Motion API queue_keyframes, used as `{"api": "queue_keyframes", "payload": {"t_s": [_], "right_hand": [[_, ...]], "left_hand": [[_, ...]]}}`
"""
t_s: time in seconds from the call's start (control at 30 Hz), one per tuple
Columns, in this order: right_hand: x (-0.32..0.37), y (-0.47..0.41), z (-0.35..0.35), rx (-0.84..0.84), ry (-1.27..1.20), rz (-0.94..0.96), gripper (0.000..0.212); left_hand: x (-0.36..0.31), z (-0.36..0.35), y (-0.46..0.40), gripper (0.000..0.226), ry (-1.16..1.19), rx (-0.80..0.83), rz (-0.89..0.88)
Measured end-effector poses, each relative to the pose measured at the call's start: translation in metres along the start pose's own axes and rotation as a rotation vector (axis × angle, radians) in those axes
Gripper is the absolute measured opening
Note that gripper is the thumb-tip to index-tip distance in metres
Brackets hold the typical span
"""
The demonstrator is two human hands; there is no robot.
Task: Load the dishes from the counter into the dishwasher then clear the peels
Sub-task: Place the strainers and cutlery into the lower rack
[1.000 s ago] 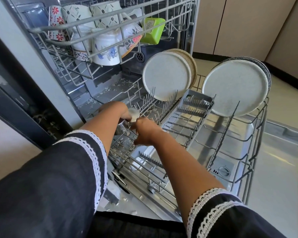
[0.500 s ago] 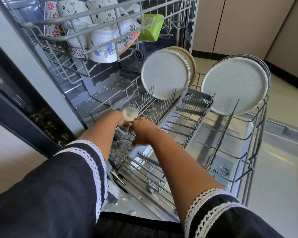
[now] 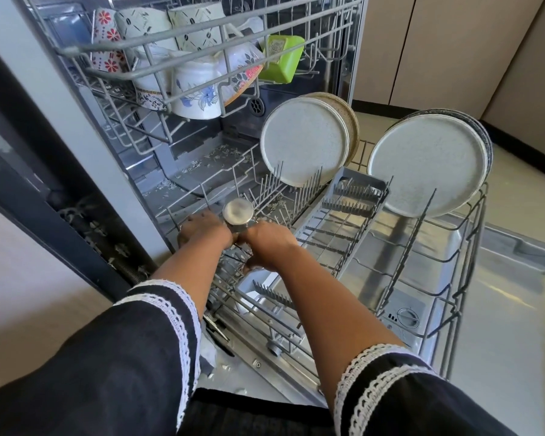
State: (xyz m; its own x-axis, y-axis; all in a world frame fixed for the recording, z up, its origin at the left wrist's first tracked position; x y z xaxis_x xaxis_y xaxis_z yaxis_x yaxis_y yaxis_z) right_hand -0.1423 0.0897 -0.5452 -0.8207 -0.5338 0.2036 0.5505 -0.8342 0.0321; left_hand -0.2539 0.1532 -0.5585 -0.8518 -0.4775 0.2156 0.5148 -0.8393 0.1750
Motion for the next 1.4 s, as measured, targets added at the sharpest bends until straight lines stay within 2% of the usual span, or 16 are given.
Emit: {"api": "queue_keyframes", "payload": {"t_s": [0.1, 0.2, 0.37, 0.47, 0.6, 0.7, 0.77, 0.83, 1.0, 1.23, 1.4], "right_hand": [[-0.007, 0.005, 0.0, -0.022, -0.181, -0.025, 0.064], [-0.014, 0.008, 0.001, -0.072, -0.335, -0.055, 0.06], [-0.013, 0.002, -0.002, -0.107, -0.275, -0.042, 0.055], [-0.02, 0.002, 0.004, -0.162, -0.294, -0.065, 0.047], [-0.04, 0.022, 0.029, -0.385, -0.222, -0.19, 0.035], [-0.052, 0.047, 0.043, -0.458, -0.072, -0.26, 0.039], [-0.064, 0.062, 0.046, -0.434, -0.002, -0.357, 0.049], [-0.074, 0.076, 0.045, -0.402, 0.021, -0.449, 0.058], [-0.094, 0.108, 0.035, -0.27, 0.123, -0.584, 0.07], [-0.109, 0.129, 0.022, -0.209, 0.161, -0.642, 0.077], [-0.12, 0.135, 0.023, -0.309, 0.064, -0.748, 0.07]], "left_hand": [[0.0, -0.001, -0.003, 0.096, 0.022, 0.006, -0.006], [0.001, 0.002, -0.004, 0.079, 0.069, -0.017, 0.016], [0.0, 0.008, 0.0, 0.058, -0.017, -0.044, 0.025], [-0.001, 0.025, 0.008, 0.045, -0.099, -0.149, 0.033], [-0.018, 0.05, 0.027, 0.06, -0.102, -0.337, -0.082], [-0.028, 0.055, 0.042, 0.061, 0.175, -0.362, -0.165], [-0.037, 0.053, 0.055, 0.073, 0.304, -0.35, -0.225], [-0.05, 0.049, 0.071, 0.083, 0.338, -0.362, -0.322], [-0.072, 0.035, 0.099, 0.089, 0.353, -0.418, -0.468], [-0.094, 0.029, 0.119, 0.098, 0.351, -0.465, -0.646], [-0.103, 0.038, 0.132, 0.098, 0.361, -0.528, -0.679]]}}
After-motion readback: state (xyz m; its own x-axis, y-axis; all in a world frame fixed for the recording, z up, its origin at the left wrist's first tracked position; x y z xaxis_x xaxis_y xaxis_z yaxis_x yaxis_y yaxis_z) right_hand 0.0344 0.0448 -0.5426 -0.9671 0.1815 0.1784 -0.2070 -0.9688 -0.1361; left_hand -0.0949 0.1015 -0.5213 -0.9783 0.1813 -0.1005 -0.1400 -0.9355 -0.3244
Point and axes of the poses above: each hand's wrist, its own y-axis away from the middle knuckle, its own z-axis out of the back of the hand, x = y × z, the point moved 9 cm from there along -y, towards the middle knuckle, and after that the axes turned 12 degrees about z, right-handed, at the moved point
